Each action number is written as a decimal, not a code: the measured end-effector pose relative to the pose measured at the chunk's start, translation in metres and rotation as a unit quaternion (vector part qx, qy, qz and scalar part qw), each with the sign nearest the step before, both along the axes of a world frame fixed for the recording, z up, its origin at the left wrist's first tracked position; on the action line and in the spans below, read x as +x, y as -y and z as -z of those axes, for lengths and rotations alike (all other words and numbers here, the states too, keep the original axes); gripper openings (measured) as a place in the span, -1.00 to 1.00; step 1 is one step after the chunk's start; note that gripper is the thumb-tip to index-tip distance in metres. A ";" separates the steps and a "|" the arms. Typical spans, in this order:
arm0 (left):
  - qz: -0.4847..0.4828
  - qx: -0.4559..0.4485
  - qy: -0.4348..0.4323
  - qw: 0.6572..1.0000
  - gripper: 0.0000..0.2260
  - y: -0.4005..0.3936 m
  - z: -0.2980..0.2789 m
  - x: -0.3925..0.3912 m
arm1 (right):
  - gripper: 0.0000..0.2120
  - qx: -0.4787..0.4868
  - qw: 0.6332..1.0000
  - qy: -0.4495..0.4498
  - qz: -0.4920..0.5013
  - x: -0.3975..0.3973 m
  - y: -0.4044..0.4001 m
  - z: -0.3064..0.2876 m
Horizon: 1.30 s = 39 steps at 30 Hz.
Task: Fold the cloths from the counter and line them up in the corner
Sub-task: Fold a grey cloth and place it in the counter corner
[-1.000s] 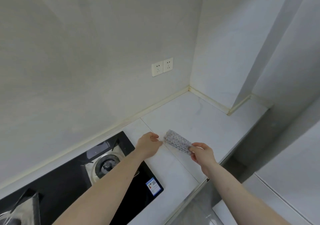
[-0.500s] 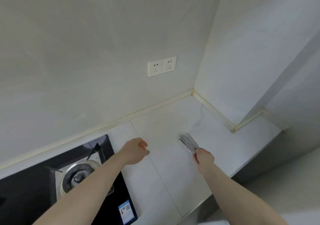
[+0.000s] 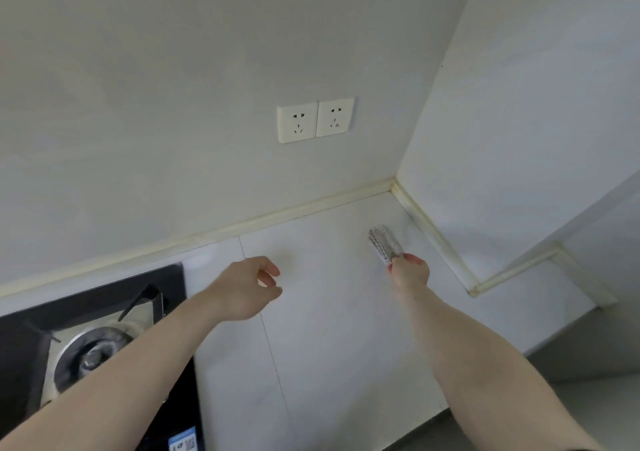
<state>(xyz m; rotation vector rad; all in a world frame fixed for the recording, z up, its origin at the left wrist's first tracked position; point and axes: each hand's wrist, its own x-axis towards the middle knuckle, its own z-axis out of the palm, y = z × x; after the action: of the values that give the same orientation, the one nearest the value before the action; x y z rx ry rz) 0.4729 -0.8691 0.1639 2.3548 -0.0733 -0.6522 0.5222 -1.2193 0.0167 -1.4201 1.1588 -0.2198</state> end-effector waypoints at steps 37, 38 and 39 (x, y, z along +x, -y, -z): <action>-0.027 0.044 0.007 0.999 -0.82 0.006 -0.010 0.030 | -0.26 -0.348 0.784 -0.214 -0.468 0.079 0.033 -0.005; -0.030 0.038 0.011 0.999 -0.81 0.004 -0.011 0.023 | -0.28 -0.356 0.778 -0.195 -0.479 0.070 0.024 -0.009; -0.033 0.033 0.013 0.999 -0.81 0.002 -0.013 0.014 | -0.30 -0.358 0.773 -0.177 -0.493 0.061 0.013 -0.013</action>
<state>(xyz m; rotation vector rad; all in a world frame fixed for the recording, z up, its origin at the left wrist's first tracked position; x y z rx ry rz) 0.4871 -0.8708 0.1766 2.4178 0.0156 -0.5999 0.5835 -1.2323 0.0299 -2.6579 0.4377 0.4284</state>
